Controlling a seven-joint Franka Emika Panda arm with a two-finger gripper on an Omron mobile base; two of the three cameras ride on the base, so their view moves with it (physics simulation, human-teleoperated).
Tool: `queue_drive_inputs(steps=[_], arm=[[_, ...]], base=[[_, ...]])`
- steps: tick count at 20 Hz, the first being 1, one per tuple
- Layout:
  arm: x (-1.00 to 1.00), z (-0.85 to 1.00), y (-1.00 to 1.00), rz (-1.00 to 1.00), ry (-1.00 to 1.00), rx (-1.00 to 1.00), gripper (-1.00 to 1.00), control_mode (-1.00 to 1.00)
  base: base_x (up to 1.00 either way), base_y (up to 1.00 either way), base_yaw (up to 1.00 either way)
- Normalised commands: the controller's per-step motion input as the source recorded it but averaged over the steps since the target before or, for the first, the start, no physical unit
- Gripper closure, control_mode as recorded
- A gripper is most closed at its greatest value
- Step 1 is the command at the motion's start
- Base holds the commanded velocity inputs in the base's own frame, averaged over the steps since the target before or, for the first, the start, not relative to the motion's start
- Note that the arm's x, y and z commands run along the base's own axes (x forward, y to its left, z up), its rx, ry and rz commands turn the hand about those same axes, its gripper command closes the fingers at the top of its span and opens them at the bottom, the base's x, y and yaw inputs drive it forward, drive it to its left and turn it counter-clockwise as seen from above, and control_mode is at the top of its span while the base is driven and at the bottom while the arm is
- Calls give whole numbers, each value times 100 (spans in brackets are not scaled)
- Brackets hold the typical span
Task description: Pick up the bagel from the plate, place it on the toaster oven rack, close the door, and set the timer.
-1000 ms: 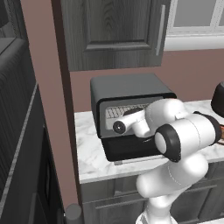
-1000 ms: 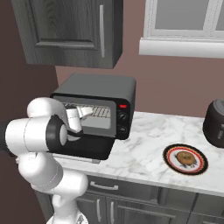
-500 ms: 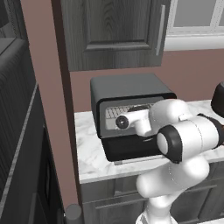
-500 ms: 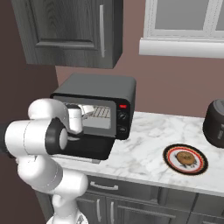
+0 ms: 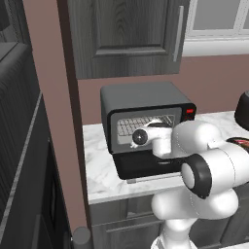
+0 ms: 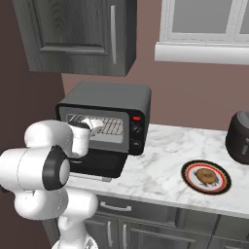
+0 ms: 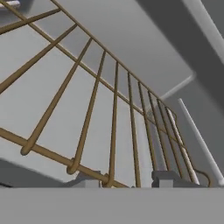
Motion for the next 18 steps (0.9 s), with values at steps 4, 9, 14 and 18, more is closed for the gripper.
queue_drive_inputs(steps=[4, 9, 14, 18], arm=[[-65, -26, 0, 2, 8, 3, 100, -100], [-70, -22, 0, 0, 12, 6, 100, -100], [-53, -17, 0, 0, 22, 10, 100, -100], [-39, -13, 0, 0, 30, 11, 100, -100]], base=[[0, 0, 0], [0, 0, 0], [0, 0, 0], [0, 0, 0]])
